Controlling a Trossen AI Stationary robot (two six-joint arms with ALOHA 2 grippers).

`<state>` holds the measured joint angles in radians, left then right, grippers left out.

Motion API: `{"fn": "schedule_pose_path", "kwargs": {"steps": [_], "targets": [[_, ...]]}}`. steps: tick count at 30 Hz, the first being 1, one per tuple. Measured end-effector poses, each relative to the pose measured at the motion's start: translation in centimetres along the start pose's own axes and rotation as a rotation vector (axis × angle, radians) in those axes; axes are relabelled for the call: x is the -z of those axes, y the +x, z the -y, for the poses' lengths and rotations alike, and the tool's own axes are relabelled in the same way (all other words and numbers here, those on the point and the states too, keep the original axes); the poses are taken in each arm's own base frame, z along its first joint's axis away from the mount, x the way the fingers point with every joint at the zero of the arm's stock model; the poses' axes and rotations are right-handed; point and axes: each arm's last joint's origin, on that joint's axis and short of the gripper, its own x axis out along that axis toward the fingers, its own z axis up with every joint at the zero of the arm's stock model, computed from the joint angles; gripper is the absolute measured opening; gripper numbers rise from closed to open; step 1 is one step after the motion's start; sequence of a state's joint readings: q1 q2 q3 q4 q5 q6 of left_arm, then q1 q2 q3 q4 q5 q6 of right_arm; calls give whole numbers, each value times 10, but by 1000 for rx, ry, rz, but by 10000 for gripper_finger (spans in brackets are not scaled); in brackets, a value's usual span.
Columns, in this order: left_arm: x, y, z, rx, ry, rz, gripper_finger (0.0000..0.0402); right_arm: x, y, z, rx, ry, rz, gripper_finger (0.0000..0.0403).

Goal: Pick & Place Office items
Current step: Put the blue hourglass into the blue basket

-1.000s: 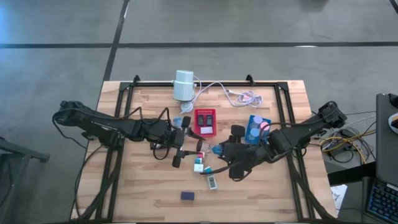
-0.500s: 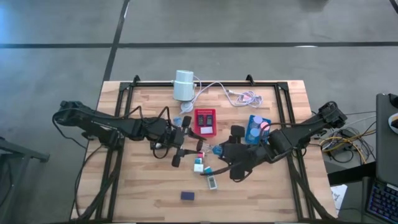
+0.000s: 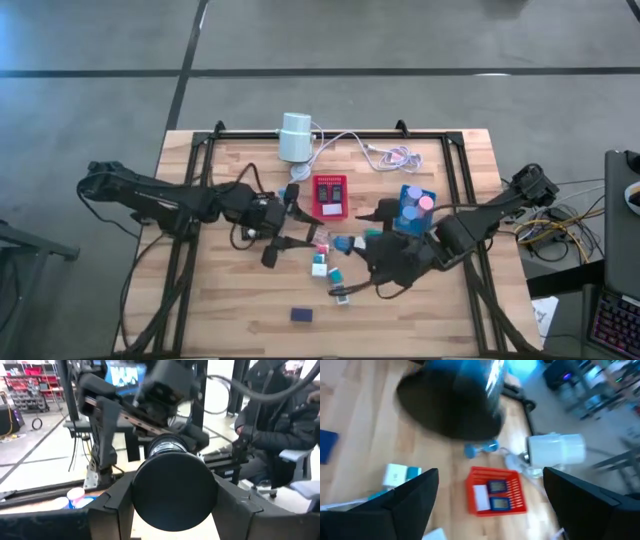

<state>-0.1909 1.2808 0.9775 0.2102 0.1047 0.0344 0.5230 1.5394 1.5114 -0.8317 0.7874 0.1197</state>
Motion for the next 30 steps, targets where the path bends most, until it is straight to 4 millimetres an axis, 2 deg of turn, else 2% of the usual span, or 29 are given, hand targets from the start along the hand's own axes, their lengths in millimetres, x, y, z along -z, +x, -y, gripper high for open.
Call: {"fn": "schedule_pose_path", "kwargs": {"steps": [7,15,18,20,23,26,30], "targets": [[-13,-28,1,-24,-62,32,192,10,-2,-11,161,-74,24,335],[-1,-51,4,-33,-92,39,194,29,5,-25,353,-177,69,329],[4,-57,5,-39,-92,35,194,36,11,-30,335,-237,126,329],[8,-61,5,-42,-93,34,194,36,17,-33,214,-244,255,329],[12,-66,6,-44,-92,36,194,37,19,-29,94,-265,568,329],[12,-70,6,-45,-97,49,195,47,21,-23,155,-310,771,329],[13,-71,6,-45,-121,52,195,62,35,-20,215,-483,823,329]]}}
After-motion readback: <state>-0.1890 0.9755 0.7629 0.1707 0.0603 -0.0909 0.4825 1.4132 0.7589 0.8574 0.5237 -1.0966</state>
